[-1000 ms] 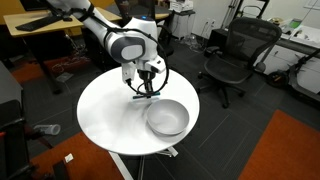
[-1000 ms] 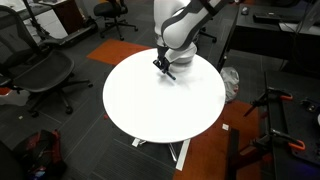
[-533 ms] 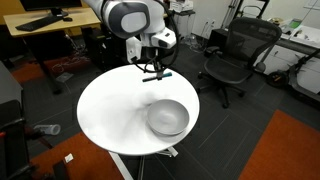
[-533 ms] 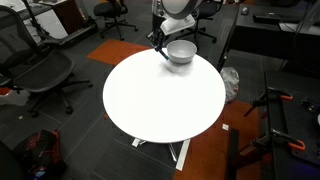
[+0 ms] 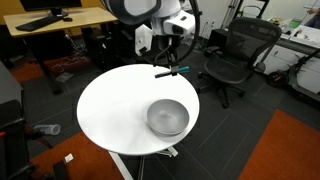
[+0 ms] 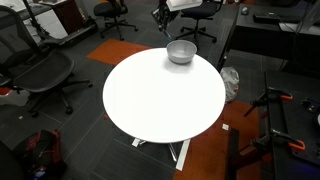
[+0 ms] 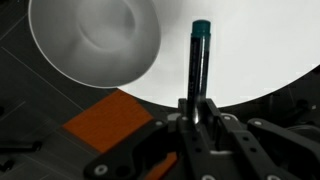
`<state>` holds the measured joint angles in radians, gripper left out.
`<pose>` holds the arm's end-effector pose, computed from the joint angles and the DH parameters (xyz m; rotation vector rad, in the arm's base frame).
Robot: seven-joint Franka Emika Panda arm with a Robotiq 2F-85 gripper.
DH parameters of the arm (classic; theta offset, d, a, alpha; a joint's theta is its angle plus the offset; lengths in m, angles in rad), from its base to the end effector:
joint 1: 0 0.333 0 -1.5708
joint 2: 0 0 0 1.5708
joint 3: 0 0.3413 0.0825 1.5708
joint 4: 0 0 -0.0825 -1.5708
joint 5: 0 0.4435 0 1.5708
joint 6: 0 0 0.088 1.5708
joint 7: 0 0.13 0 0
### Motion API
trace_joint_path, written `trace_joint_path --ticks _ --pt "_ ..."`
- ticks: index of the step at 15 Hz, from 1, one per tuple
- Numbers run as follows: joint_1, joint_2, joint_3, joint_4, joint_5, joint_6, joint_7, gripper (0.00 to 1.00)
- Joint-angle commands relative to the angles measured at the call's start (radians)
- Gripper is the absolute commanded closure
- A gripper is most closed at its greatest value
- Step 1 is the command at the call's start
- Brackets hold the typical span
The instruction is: Put the pen in the bowl
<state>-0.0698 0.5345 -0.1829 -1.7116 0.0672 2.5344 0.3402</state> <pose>0.7435 -0.1774 0.2780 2.9387 -0.9147 0.4645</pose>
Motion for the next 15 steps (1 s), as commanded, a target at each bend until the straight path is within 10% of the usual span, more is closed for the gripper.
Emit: trace_joint_path --ticks 1,15 --pt "-0.031 0.01 -0.005 0.03 0.01 -0.053 0.006 0.95" --pt "-0.137 0.195 -0.002 0.181 0.058 -0.162 0.007 0.95"
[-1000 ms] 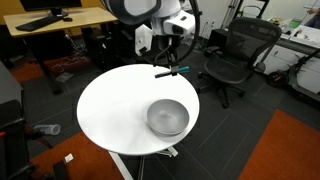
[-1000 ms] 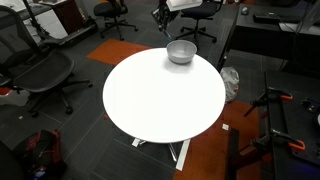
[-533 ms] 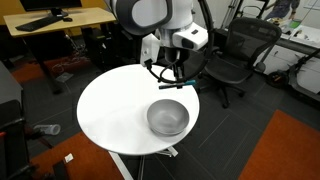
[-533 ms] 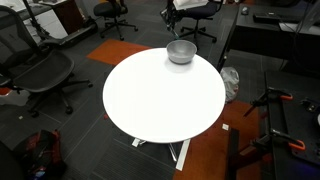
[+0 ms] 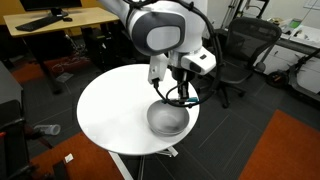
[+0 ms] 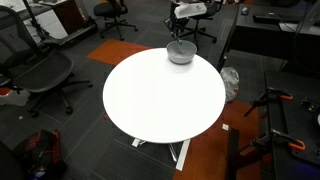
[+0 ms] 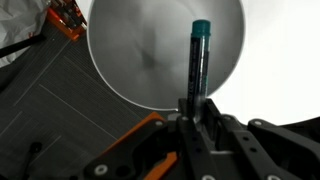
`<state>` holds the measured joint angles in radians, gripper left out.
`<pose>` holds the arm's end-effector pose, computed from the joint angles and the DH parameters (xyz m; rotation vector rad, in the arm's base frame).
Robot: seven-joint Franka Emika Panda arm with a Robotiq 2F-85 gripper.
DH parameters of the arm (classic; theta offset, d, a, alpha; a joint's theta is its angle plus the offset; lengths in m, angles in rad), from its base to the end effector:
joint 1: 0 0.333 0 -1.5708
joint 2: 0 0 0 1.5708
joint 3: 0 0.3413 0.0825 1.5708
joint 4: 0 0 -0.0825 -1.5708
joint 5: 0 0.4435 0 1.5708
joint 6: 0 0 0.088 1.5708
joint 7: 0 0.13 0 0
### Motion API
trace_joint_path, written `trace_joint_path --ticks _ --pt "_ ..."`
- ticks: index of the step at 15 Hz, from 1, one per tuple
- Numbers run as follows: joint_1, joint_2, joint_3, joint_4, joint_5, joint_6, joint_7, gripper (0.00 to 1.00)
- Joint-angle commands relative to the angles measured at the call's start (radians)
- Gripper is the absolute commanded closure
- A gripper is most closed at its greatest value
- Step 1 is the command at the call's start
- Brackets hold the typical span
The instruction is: Put the pen in the bowl
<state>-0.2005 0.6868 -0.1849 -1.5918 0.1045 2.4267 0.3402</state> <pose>0.7283 -0.2742 0.2106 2.8755 -1.1296 0.2481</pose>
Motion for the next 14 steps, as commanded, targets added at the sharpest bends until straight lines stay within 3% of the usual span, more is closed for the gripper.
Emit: trace_joint_path --ticks 1,5,6,14 --pt "-0.004 0.051 0.0 0.061 0.022 -0.055 0.01 0.95" --pt "0.002 0.074 0.001 0.062 0.021 -0.056 0.014 0.95" --pt "0.004 0.076 -0.002 0.062 0.018 -0.058 0.016 0.63" --pt "0.019 -0.024 -0.011 0.001 0.01 -0.026 0.018 0.05"
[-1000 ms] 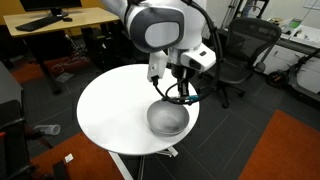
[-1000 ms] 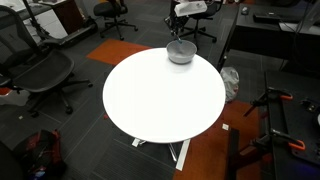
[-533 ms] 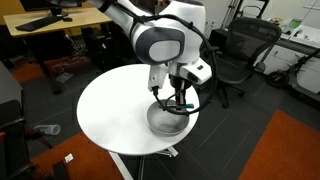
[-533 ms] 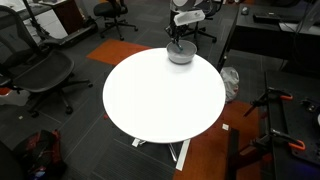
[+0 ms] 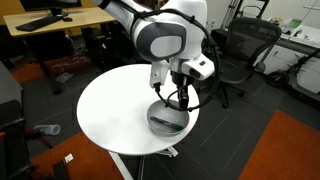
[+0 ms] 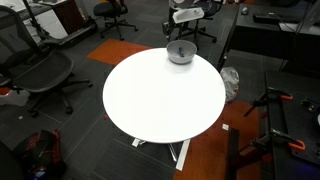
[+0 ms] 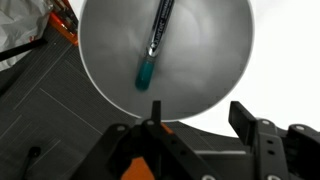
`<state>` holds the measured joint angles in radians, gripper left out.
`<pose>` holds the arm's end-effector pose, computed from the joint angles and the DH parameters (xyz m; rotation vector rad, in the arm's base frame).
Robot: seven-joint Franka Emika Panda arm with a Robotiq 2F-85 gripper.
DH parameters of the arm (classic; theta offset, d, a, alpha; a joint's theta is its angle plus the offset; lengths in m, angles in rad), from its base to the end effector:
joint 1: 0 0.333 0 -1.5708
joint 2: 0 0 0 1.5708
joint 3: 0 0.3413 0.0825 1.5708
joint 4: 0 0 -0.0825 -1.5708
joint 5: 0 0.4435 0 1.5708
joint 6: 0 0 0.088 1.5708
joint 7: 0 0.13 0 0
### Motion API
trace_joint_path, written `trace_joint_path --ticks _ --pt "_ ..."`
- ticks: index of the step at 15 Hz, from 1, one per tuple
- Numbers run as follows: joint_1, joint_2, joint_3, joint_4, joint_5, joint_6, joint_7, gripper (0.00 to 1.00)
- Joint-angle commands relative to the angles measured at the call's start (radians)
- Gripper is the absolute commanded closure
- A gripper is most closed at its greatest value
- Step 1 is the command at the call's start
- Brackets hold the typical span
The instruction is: Put the pen in the bowl
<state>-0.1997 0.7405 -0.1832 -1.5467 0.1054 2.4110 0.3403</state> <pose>0.7356 -0.2730 0.1896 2.8774 -1.1185 0.2110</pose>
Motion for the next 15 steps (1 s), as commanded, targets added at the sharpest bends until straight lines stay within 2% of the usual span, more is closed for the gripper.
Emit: trace_joint_path --ticks 1,11,15 --pt "0.022 -0.1 -0.014 -0.055 0.007 -0.008 0.019 0.0" --pt "0.109 -0.433 -0.042 -0.252 -0.078 -0.057 0.092 0.0" --pt "0.12 -0.539 -0.025 -0.321 -0.112 -0.11 0.101 0.0"
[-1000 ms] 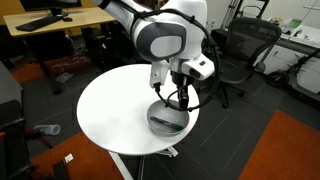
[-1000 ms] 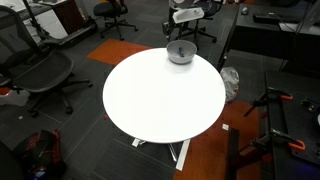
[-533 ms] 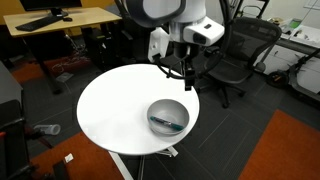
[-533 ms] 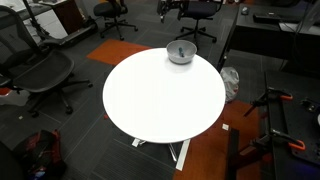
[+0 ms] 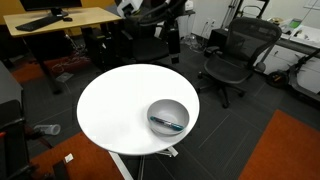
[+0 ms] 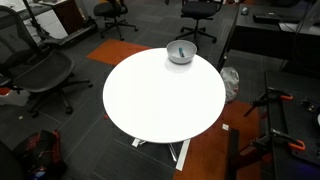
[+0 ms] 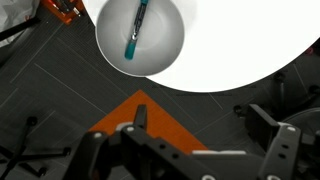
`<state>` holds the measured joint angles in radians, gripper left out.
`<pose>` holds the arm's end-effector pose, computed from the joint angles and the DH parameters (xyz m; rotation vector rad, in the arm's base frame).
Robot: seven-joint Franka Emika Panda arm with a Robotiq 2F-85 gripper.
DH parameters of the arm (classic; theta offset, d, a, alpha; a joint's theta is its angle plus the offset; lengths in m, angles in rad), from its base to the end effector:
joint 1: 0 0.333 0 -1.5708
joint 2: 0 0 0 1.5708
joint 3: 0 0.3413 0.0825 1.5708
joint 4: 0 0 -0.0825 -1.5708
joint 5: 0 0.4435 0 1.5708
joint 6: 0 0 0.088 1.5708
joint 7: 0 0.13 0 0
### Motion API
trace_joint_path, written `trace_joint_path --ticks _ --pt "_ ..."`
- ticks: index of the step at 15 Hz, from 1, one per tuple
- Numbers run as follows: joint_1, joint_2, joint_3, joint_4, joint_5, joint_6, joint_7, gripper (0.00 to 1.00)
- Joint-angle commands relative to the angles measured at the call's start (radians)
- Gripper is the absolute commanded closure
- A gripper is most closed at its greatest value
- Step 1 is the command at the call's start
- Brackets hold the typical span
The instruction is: Put the pen in the bowl
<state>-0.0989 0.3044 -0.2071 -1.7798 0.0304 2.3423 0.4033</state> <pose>0.6954 -0.2080 0.3890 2.8985 -1.0747 0.4140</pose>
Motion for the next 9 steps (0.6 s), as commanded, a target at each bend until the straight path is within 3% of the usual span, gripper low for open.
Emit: trace_joint_path --ticks 1,4,5,9 --pt "0.021 -0.123 0.001 -0.102 -0.047 -0.051 0.041 0.0" --pt "0.022 -0.167 0.011 -0.133 -0.062 -0.074 0.044 0.0" --pt "0.004 -0.108 0.016 -0.078 -0.033 -0.054 0.001 0.0" --pt "0.003 -0.109 0.016 -0.083 -0.034 -0.055 0.001 0.0"
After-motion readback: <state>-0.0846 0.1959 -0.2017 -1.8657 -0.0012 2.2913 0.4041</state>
